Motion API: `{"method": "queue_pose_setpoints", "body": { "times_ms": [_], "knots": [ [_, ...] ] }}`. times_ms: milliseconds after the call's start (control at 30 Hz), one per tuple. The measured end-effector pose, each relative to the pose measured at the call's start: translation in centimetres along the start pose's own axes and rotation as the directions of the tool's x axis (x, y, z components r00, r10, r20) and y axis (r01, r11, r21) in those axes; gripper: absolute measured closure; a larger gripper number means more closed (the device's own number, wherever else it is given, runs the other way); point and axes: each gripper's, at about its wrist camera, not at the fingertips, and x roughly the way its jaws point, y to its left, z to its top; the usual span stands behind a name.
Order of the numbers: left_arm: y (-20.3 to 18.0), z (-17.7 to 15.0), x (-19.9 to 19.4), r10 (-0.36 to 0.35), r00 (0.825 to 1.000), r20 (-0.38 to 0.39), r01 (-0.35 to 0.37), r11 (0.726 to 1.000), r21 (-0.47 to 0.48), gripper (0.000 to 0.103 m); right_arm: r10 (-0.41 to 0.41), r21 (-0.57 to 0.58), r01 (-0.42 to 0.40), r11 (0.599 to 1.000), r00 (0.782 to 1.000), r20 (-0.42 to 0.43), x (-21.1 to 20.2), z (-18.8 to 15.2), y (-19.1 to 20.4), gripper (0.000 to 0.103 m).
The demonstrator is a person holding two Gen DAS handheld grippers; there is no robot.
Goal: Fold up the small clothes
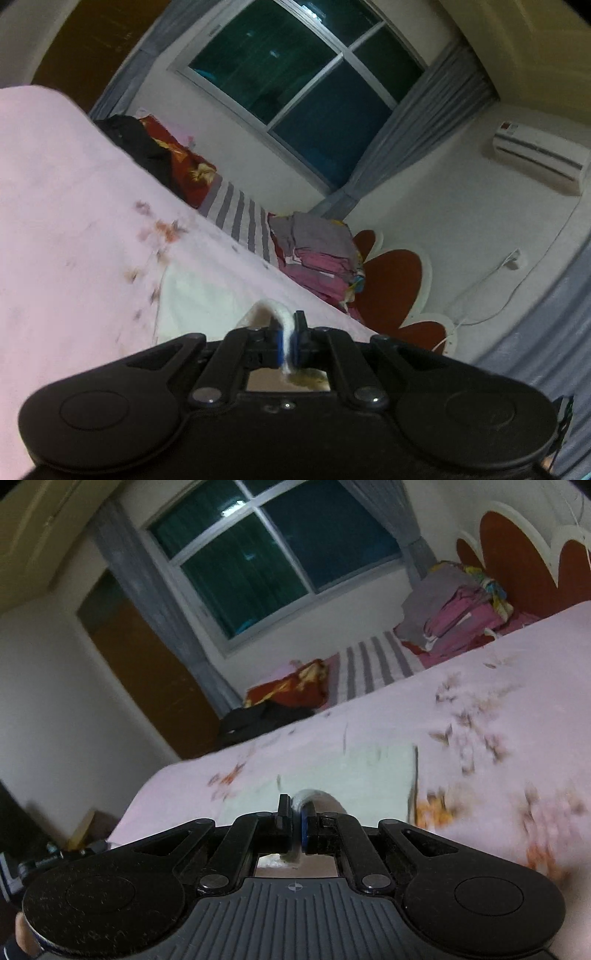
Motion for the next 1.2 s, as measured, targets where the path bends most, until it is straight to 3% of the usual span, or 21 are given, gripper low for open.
{"method": "queue_pose_setpoints", "body": {
  "times_ms": [133,300,567,633,667,700,733,767,800,867,933,1000,1067,1133,1200],
  "knots": [
    [2.2,1.7,6.5,0.023,0.998,-0.054,-0.025,0.999,-0.037,0.099,-0.035,0.107,0.039,0.994,0.999,-0.040,7.3,3.5,-2.8,0.100],
    [7.1,1.4,14.1,0.081,0.982,-0.173,-0.097,0.992,-0.087,0.099,-0.107,0.222,0.139,0.965,0.983,-0.148,15.9,3.2,-8.1,0.100],
    [10.0,2.7,20.6,0.097,0.961,-0.261,-0.116,0.991,-0.060,0.098,-0.122,0.320,0.185,0.929,0.971,-0.207,22.6,3.6,-12.8,0.099],
    [10.0,3.1,21.7,0.121,0.955,-0.272,-0.134,0.991,-0.028,0.088,-0.085,0.334,0.152,0.930,0.975,-0.206,23.6,4.0,-12.9,0.099],
    [9.8,3.3,21.8,0.130,0.957,-0.258,-0.136,0.991,-0.006,0.073,-0.069,0.332,0.131,0.934,0.979,-0.194,24.1,4.3,-13.1,0.099],
    [9.6,3.5,21.7,0.133,0.963,-0.234,-0.135,0.991,0.009,0.057,-0.075,0.324,0.136,0.936,0.978,-0.193,24.3,4.5,-13.1,0.092],
    [9.6,3.7,21.6,0.128,0.969,-0.211,-0.129,0.992,0.013,0.051,-0.088,0.313,0.146,0.938,0.978,-0.191,24.1,4.8,-12.8,0.060],
    [9.6,4.0,21.6,0.123,0.973,-0.195,-0.123,0.992,0.011,0.040,-0.100,0.300,0.147,0.943,0.981,-0.166,23.8,5.0,-12.8,0.044],
    [9.7,4.2,21.6,0.120,0.975,-0.188,-0.119,0.993,0.013,0.039,-0.119,0.279,0.152,0.948,0.984,-0.132,23.4,5.1,-12.6,0.036],
    [10.0,4.5,21.9,0.125,0.973,-0.195,-0.122,0.992,0.026,0.040,-0.135,0.244,0.158,0.957,0.985,-0.109,23.1,5.4,-12.6,0.036],
    [10.2,4.5,22.7,0.124,0.962,-0.244,-0.114,0.992,0.054,0.048,-0.144,0.225,0.170,0.959,0.981,-0.126,23.4,5.4,-12.8,0.036],
    [10.3,4.1,23.9,0.142,0.938,-0.316,-0.114,0.988,0.106,0.058,-0.172,0.167,0.200,0.965,0.971,-0.167,24.3,5.1,-12.7,0.036],
    [10.1,3.4,25.0,0.178,0.914,-0.365,-0.119,0.977,0.178,0.060,-0.194,0.097,0.218,0.971,0.958,-0.211,25.6,4.5,-12.5,0.040],
    [9.8,2.7,25.8,0.217,0.895,-0.390,-0.128,0.962,0.242,0.060,-0.235,0.011,0.246,0.969,0.937,-0.257,27.1,3.6,-12.2,0.060],
    [9.1,2.1,25.8,0.238,0.894,-0.379,-0.122,0.945,0.305,0.066,-0.296,-0.068,0.290,0.955,0.902,-0.314,28.6,2.7,-12.1,0.074]
  ]
}}
